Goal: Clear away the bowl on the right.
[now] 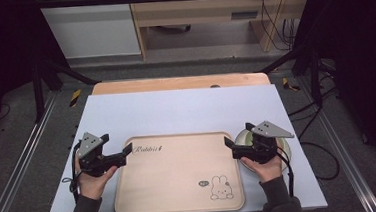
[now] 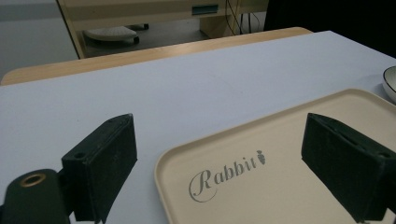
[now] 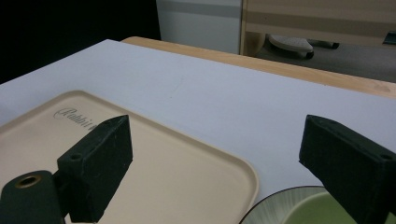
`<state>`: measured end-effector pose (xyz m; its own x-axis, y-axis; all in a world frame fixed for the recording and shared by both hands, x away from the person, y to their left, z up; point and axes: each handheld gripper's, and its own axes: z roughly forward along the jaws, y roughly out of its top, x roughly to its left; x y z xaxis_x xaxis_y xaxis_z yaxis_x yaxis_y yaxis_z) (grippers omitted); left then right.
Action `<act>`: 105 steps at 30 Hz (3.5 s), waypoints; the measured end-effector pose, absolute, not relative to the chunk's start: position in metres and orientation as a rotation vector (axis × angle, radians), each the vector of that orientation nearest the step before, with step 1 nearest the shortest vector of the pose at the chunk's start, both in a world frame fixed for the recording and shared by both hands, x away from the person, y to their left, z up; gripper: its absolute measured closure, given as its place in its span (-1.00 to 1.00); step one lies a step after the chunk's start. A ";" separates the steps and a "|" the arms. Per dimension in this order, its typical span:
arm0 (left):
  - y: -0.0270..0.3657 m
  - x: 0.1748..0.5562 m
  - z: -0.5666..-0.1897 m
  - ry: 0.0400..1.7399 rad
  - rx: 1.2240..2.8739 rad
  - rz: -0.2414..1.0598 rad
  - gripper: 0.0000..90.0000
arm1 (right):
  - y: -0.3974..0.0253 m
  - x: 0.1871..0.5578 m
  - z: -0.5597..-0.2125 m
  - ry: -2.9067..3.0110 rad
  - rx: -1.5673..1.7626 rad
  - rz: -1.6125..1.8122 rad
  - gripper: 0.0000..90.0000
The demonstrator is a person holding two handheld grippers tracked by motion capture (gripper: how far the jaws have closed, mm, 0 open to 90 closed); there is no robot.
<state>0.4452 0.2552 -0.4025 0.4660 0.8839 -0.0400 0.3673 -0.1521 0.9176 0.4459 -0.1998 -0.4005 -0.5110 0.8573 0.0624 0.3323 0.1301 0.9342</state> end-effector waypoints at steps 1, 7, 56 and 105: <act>0.255 0.445 -0.403 1.078 1.730 0.655 -0.78 | -0.200 0.446 -0.401 1.911 1.143 1.375 -0.77; 0.258 0.445 -0.403 1.089 1.718 0.657 -0.77 | -0.202 0.446 -0.401 1.919 1.153 1.370 -0.77; 0.258 0.445 -0.407 1.090 1.731 0.665 -0.76 | -0.256 0.450 -0.394 1.793 1.346 1.223 -0.53; 0.260 0.447 -0.408 1.093 1.732 0.668 -0.74 | -0.300 0.462 -0.422 1.823 1.596 0.946 -0.01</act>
<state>0.4467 0.2597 -0.4079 0.4513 0.8916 -0.0371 0.3739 -0.1512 0.9150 0.4619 -0.2999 -0.4221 -0.1584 0.9859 0.0541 0.6117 0.0550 0.7892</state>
